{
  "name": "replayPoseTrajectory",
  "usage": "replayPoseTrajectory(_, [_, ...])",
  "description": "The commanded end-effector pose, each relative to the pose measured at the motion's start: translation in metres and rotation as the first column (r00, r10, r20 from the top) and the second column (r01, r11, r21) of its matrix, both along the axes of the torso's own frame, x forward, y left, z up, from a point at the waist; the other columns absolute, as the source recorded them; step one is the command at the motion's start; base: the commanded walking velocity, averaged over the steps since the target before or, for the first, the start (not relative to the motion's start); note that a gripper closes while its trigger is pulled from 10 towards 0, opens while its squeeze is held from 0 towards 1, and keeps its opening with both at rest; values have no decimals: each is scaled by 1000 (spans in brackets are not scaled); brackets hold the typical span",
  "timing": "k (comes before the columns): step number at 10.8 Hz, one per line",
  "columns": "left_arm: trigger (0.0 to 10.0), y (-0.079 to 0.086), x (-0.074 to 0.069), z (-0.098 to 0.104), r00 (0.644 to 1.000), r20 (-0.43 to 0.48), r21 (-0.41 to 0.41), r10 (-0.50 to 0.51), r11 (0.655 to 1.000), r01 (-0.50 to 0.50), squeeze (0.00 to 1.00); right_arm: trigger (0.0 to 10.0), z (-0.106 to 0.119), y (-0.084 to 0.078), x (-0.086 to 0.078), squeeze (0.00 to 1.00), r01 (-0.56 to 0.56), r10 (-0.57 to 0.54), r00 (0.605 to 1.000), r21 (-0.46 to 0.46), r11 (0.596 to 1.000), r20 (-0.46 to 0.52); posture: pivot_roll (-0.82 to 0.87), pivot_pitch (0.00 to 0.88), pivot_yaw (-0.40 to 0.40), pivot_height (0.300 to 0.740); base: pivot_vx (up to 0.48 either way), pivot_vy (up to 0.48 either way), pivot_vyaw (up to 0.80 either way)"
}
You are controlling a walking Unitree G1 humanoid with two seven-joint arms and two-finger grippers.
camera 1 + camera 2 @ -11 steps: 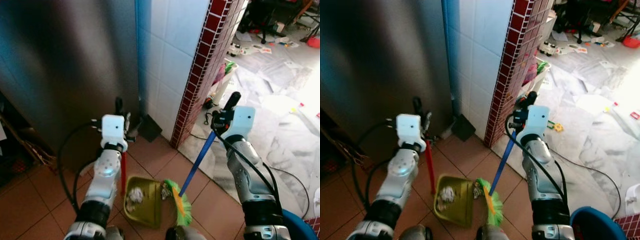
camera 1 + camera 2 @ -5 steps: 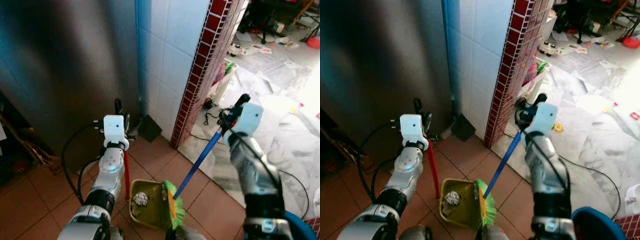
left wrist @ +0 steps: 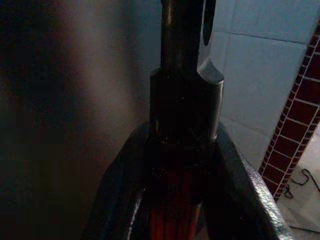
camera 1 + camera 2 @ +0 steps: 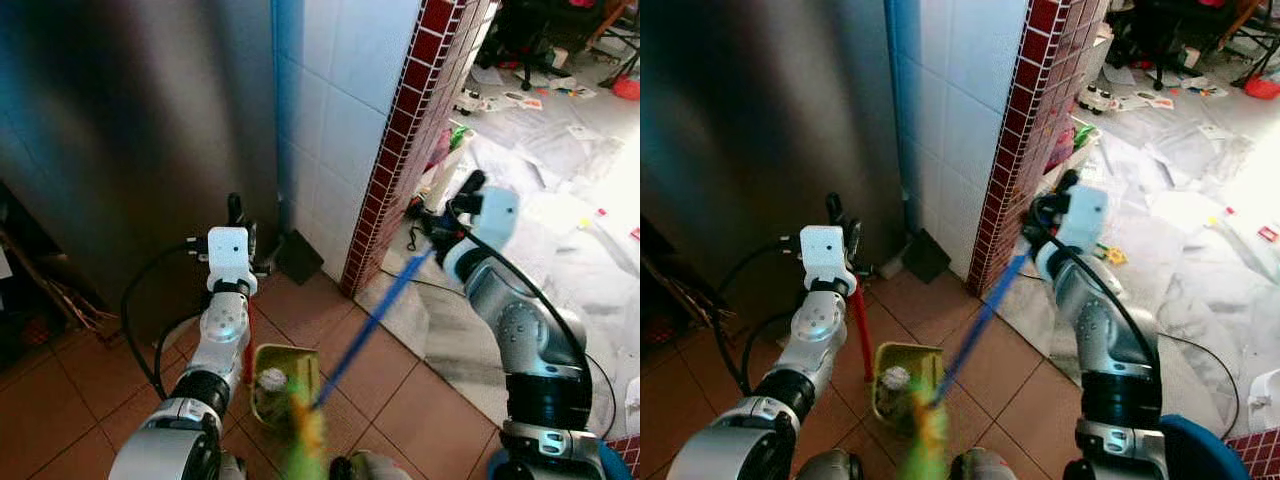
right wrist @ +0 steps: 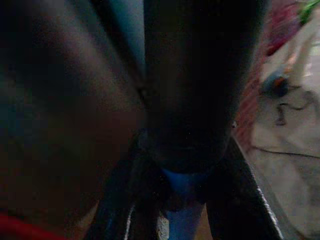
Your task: Sweep floor
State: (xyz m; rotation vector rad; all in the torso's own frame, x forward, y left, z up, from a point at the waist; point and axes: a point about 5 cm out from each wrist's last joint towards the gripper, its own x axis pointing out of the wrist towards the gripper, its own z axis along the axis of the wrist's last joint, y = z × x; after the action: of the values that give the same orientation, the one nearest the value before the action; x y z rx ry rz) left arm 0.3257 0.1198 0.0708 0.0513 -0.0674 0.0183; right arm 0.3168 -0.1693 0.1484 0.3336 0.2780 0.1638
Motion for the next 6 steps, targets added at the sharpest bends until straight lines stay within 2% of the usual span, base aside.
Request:
replayPoseTrajectory(1, [10000,-7,7,14,998,68,-18,-9,1000,10,0,10000,11,-1,0,0,-21,20,999,17,1000,49,-176,0,-82,740,0,0,0])
replayPoseTrajectory(2, [10000,-8,7,14,998,68,-23,-15,1000,17,0,10000,22,-3,2,0,-17,14,991,24,1000,130,-174,0,-81,740,0,0,0])
replayPoseTrajectory(3, [10000,-8,7,14,998,66,-29,-18,999,20,0,10000,30,-5,4,0,-3,14,978,-52,999,209,-173,0,-80,740,0,0,0])
replayPoseTrajectory(4, [10000,-8,8,14,998,58,-58,-27,998,30,0,10000,46,-4,5,0,8,41,940,-144,990,337,-172,0,-79,740,0,0,0])
replayPoseTrajectory(5, [10000,-8,9,13,998,50,-75,-23,997,27,0,10000,58,-3,5,0,22,55,907,-178,984,418,-169,0,-79,740,0,0,0])
replayPoseTrajectory(6, [10000,-8,9,13,999,48,-71,-24,997,28,0,10000,62,-2,6,0,32,50,891,-172,985,452,-165,0,-79,740,0,0,0])
